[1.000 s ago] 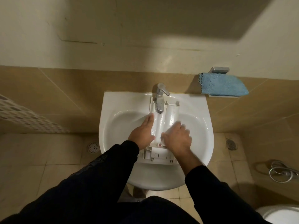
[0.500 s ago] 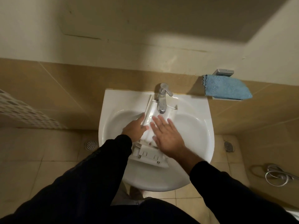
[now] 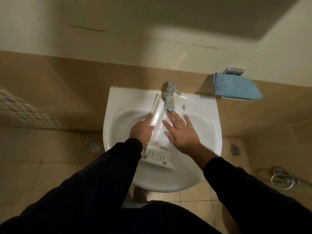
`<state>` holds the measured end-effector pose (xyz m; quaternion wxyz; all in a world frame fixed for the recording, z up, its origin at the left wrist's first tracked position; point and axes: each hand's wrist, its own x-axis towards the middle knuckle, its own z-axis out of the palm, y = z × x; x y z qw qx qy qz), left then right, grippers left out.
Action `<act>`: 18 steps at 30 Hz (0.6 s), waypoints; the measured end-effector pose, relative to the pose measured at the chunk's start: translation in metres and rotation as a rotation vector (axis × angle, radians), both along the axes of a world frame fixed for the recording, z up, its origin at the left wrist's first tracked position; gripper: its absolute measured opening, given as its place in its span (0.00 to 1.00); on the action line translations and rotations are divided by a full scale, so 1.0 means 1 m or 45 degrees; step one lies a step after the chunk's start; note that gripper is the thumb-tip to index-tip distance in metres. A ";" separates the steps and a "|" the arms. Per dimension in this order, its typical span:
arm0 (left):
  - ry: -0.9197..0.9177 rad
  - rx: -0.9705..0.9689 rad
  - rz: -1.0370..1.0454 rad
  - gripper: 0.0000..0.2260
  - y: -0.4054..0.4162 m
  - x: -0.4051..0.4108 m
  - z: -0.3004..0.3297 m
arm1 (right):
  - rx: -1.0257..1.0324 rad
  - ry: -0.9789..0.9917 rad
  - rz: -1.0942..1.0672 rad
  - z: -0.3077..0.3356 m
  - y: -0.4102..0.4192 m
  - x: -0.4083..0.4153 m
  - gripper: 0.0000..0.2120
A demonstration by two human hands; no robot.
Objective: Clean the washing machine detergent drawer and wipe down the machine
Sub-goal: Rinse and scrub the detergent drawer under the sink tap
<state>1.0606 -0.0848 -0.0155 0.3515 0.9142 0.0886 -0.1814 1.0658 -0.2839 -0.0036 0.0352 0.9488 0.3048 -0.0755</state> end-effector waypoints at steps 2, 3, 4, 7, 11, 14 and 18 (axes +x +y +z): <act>-0.026 -0.025 0.055 0.24 -0.005 -0.002 0.002 | -0.013 0.005 -0.078 -0.002 0.008 -0.006 0.28; -0.033 -0.053 0.083 0.24 -0.006 -0.003 0.003 | -0.010 0.010 -0.075 -0.006 0.014 -0.016 0.28; -0.040 -0.076 0.110 0.23 -0.008 -0.003 0.005 | 0.008 0.013 -0.050 -0.011 0.020 -0.027 0.28; -0.111 -0.048 0.126 0.20 -0.010 -0.001 0.010 | 0.138 0.076 0.059 -0.015 0.022 -0.047 0.24; -0.263 0.003 0.057 0.24 -0.018 -0.001 0.015 | 0.490 -0.034 -0.134 0.006 0.012 -0.035 0.17; -0.266 -0.094 0.119 0.26 -0.025 0.010 0.020 | 0.734 -0.012 -0.904 0.027 0.017 -0.009 0.24; -0.199 -0.188 0.255 0.20 -0.030 0.024 0.026 | 1.146 0.744 -1.641 0.029 0.038 0.017 0.49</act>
